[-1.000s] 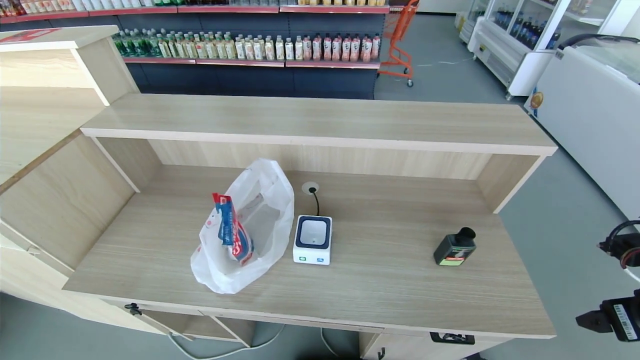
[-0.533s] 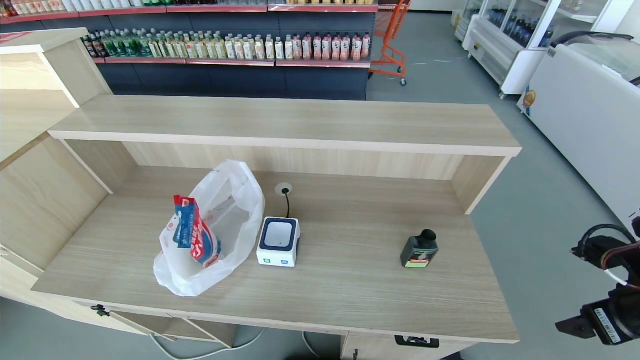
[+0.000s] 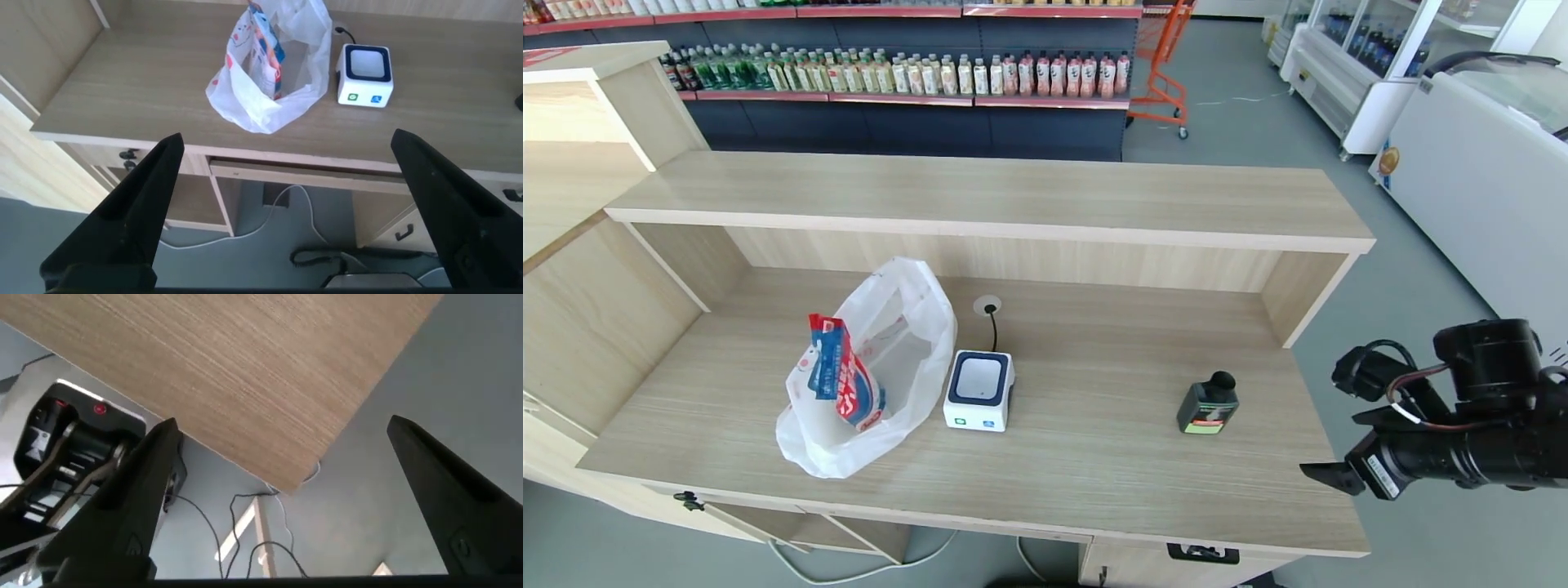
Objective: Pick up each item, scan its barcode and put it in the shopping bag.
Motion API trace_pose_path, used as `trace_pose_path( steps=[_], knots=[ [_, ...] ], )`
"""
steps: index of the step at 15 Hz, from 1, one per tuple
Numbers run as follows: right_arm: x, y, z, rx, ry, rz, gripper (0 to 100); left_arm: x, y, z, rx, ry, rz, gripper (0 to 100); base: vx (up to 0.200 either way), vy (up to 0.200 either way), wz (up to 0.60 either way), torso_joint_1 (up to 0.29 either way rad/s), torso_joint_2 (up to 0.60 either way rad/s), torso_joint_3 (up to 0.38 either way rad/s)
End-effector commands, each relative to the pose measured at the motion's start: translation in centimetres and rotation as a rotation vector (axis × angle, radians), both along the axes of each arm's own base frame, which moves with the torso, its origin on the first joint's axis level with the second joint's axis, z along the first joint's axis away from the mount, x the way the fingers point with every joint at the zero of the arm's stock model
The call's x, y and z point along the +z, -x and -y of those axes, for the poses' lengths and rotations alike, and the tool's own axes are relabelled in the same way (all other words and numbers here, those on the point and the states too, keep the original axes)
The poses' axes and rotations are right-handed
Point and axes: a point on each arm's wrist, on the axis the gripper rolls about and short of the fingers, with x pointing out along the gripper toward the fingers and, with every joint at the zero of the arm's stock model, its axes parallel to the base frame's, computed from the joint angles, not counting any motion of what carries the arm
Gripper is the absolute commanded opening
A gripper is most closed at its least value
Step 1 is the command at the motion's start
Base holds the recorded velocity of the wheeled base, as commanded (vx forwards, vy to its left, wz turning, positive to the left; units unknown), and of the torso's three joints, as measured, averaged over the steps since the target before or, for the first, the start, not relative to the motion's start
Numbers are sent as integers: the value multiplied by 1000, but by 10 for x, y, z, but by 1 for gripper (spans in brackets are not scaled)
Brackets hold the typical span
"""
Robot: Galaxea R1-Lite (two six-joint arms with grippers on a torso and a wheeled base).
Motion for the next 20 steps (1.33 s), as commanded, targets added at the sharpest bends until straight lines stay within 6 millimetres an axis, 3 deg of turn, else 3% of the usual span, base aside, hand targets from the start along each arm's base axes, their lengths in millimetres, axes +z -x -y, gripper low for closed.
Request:
trace_pose_path(
  steps=[1, 8, 20],
  knots=[
    [-28, -22, -9, 98, -11, -63, 100, 0, 0, 0, 0, 0, 1, 100, 0, 0, 0, 0, 0, 0],
    [-38, -80, -46, 243, -26, 33, 100, 0, 0, 0, 0, 0, 1, 100, 0, 0, 0, 0, 0, 0],
    [-51, -124, -69, 336, -17, 120, 100, 0, 0, 0, 0, 0, 1, 100, 0, 0, 0, 0, 0, 0]
  ],
)
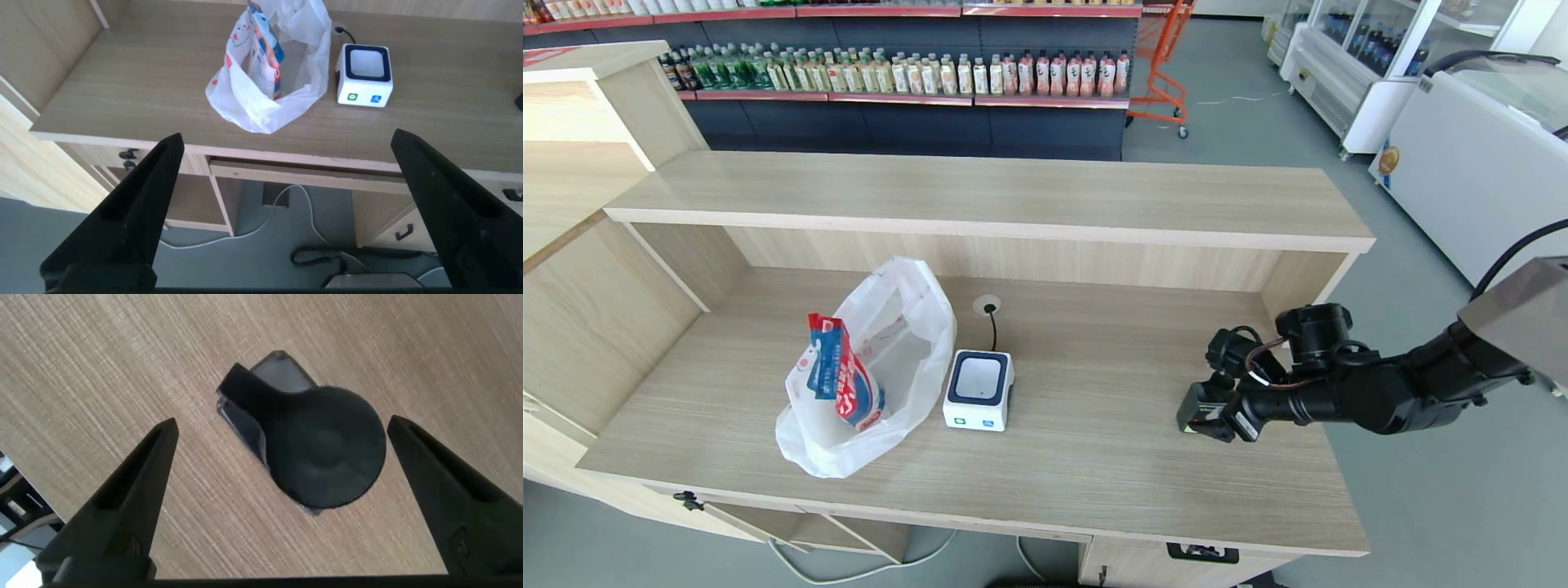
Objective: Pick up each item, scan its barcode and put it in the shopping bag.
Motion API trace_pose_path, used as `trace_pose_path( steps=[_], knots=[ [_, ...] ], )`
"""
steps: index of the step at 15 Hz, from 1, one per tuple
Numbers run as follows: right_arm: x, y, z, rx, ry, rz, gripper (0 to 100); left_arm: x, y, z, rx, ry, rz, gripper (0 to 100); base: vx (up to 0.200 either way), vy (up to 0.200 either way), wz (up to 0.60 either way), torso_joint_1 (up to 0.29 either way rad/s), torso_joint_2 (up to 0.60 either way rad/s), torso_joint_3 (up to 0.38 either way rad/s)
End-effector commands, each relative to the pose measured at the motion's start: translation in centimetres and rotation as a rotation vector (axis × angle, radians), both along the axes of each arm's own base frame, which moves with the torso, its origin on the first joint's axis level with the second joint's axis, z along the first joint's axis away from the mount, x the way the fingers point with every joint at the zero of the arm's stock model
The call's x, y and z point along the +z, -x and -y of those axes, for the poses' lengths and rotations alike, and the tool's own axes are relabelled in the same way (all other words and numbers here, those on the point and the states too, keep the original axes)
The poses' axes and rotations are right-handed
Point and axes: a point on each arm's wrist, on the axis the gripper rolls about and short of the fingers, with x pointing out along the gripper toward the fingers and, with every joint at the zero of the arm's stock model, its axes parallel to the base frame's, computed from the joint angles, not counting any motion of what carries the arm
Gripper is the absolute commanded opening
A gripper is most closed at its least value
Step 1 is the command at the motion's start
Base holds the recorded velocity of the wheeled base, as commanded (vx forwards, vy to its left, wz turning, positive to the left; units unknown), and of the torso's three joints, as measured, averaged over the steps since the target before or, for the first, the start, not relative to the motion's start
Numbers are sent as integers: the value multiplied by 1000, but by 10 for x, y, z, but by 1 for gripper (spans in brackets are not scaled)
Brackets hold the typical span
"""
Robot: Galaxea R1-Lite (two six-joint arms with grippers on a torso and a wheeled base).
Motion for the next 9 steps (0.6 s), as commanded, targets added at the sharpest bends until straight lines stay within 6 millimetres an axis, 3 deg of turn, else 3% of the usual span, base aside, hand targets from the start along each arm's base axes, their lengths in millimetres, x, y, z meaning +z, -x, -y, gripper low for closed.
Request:
trace_pose_path(
  steps=[1, 9],
  knots=[
    [-4, -9, -6, 12, -1, 5, 100, 0, 0, 0, 0, 1, 1, 100, 0, 0, 0, 0, 0, 0],
    [-14, -24, -17, 34, -6, 14, 100, 0, 0, 0, 0, 1, 1, 100, 0, 0, 0, 0, 0, 0]
  ],
)
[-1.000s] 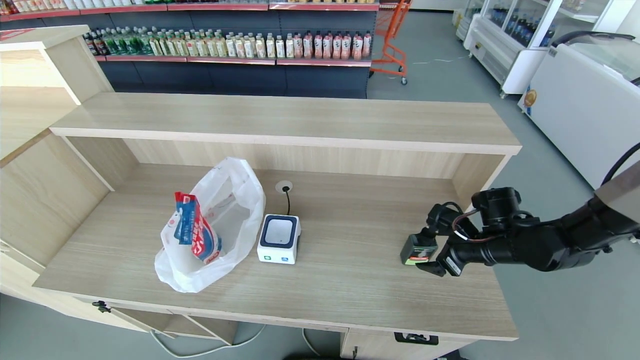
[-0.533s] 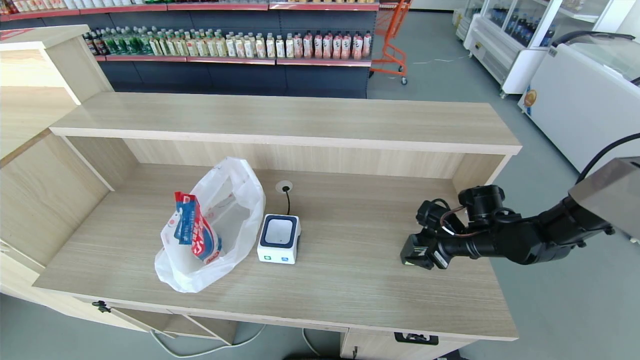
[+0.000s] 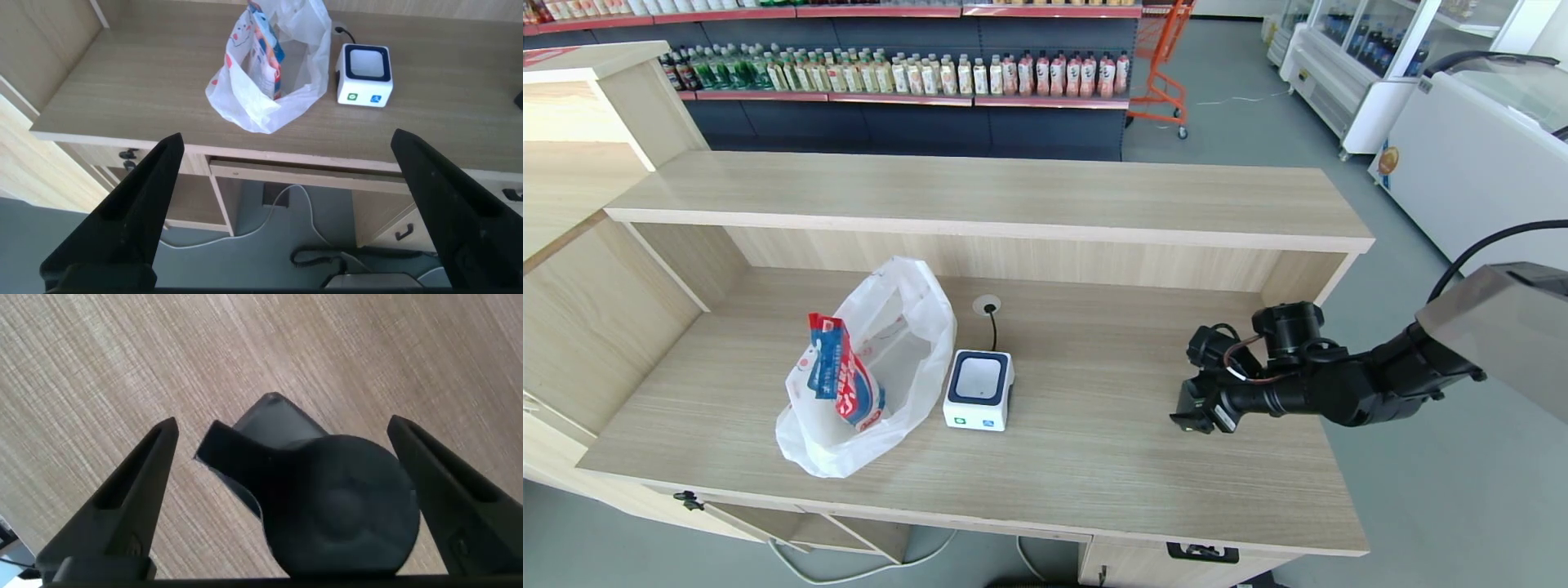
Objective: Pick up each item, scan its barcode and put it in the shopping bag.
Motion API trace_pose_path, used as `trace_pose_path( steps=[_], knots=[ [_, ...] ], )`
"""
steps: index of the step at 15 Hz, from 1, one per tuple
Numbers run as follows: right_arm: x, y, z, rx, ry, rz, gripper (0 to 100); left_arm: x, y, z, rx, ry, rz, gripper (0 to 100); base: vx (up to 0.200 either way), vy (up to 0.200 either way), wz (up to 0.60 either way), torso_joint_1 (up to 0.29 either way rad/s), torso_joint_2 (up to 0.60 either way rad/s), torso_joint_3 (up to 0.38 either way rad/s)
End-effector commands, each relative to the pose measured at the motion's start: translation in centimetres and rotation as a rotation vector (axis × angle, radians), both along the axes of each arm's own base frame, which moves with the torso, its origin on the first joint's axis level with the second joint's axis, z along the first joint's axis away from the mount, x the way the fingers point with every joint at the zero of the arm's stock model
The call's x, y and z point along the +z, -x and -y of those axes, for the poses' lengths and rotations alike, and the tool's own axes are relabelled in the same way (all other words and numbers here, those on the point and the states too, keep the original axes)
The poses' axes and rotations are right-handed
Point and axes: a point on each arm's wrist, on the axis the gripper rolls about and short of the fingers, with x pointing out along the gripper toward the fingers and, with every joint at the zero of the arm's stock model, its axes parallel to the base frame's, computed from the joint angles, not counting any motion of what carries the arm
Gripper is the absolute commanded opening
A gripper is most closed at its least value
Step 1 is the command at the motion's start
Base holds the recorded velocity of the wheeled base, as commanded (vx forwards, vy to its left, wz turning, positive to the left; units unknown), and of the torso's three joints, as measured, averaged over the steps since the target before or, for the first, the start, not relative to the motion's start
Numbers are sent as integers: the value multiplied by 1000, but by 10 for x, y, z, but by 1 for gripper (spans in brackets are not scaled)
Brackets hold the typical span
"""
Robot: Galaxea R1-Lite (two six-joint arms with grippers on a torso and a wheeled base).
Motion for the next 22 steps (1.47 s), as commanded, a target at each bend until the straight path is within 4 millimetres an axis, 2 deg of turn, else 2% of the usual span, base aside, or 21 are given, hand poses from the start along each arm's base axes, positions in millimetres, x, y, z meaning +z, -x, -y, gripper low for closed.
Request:
trace_pose_path(
  steps=[1, 2, 6, 10, 11, 14, 15, 16, 17, 19, 22],
  knots=[
    [-5, -4, -4, 25, -14, -7, 100, 0, 0, 0, 0, 1, 1, 100, 0, 0, 0, 0, 0, 0],
    [-3, -5, -6, 31, -14, 1, 0, 0, 0, 0, 0, 1, 1, 100, 0, 0, 0, 0, 0, 0],
    [0, -3, -6, 34, -16, 6, 0, 0, 0, 0, 0, 1, 1, 100, 0, 0, 0, 0, 0, 0],
    [-3, 9, 1, 24, -14, 3, 0, 0, 0, 0, 0, 1, 1, 100, 0, 0, 0, 0, 0, 0],
    [5, 14, 2, 19, -30, 42, 0, 0, 0, 0, 0, 1, 1, 100, 0, 0, 0, 0, 0, 0],
    [52, 50, 26, -45, -90, 191, 0, 0, 0, 0, 0, 1, 1, 100, 0, 0, 0, 0, 0, 0],
    [60, 59, 32, -56, -94, 236, 0, 0, 0, 0, 0, 1, 1, 100, 0, 0, 0, 0, 0, 0],
    [75, 82, 42, -72, -96, 341, 0, 0, 0, 0, 0, 1, 1, 100, 0, 0, 0, 0, 0, 0],
    [79, 101, 47, -58, -59, 424, 0, 0, 0, 0, 0, 1, 1, 100, 0, 0, 0, 0, 0, 0],
    [86, 118, 46, 107, 67, 594, 0, 0, 0, 0, 0, 1, 1, 100, 0, 0, 0, 0, 0, 0],
    [88, 128, 21, 638, 257, 913, 0, 0, 0, 0, 0, 1, 1, 100, 0, 0, 0, 0, 0, 0]
  ],
)
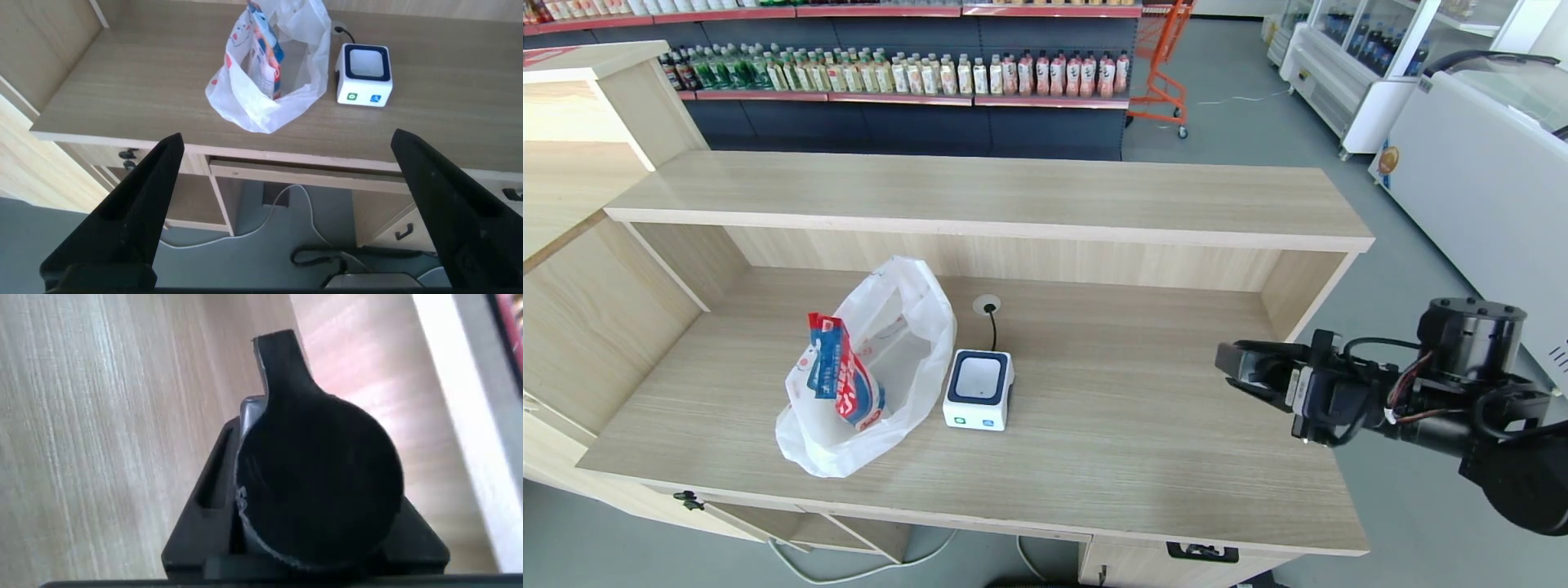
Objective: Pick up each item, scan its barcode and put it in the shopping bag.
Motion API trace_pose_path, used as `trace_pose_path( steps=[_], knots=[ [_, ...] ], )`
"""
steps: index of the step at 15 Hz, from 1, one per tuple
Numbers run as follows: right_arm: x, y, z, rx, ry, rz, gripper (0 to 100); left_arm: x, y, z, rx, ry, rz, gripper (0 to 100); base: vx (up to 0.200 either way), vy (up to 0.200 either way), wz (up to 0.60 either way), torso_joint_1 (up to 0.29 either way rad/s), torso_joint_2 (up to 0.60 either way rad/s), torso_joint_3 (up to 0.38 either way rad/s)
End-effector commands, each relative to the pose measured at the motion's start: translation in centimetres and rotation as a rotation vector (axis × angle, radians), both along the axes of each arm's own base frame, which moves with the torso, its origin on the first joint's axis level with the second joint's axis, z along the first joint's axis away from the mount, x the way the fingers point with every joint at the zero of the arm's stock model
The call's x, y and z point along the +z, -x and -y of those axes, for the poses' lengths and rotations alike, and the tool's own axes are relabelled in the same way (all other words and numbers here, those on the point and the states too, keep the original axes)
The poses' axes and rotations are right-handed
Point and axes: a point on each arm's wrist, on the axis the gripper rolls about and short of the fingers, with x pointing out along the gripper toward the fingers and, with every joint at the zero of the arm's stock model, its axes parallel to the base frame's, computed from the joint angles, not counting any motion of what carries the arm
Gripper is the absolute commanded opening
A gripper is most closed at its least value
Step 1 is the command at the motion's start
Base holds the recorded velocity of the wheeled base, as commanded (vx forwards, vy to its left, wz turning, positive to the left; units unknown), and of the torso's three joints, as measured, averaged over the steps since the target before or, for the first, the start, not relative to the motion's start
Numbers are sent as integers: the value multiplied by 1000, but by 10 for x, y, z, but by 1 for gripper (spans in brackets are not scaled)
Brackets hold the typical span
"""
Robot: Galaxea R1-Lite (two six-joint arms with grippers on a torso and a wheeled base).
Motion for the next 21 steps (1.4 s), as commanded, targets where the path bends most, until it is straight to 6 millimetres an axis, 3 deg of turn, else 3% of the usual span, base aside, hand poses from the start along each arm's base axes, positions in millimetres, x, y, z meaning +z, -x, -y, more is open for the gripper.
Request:
trace_pose_path(
  steps=[1, 2, 3, 4, 6, 8, 15, 21],
  knots=[
    [11, 19, -25, 329, 166, 318, 0, 0, 0, 0, 0, 0, 1, 100, 0, 0, 0, 0, 0, 0],
    [12, 25, -38, 430, 209, 416, 0, 0, 0, 0, 0, 0, 1, 100, 0, 0, 0, 0, 0, 0],
    [-4, 46, -65, 620, 311, 510, 0, 0, 0, 0, 0, 0, 1, 100, 0, 0, 0, 0, 0, 0],
    [-16, 57, -77, 731, 374, 538, 0, 0, 0, 0, 0, 0, 1, 100, 0, 0, 0, 0, 0, 0],
    [-27, 68, -81, 835, 454, 577, 0, 0, 0, 0, 0, 0, 1, 100, 0, 0, 0, 0, 0, 0],
    [-26, 80, -88, 938, 461, 701, 0, 0, 0, 0, 0, 0, 1, 100, 0, 0, 0, 0, 0, 0],
    [2, 101, -77, 995, 399, 989, 0, 0, 0, 0, 0, 0, 1, 100, 0, 0, 0, 0, 0, 0],
    [2, 109, -72, 1023, 414, 1003, 0, 0, 0, 0, 0, 0, 1, 100, 0, 0, 0, 0, 0, 0]
  ],
)
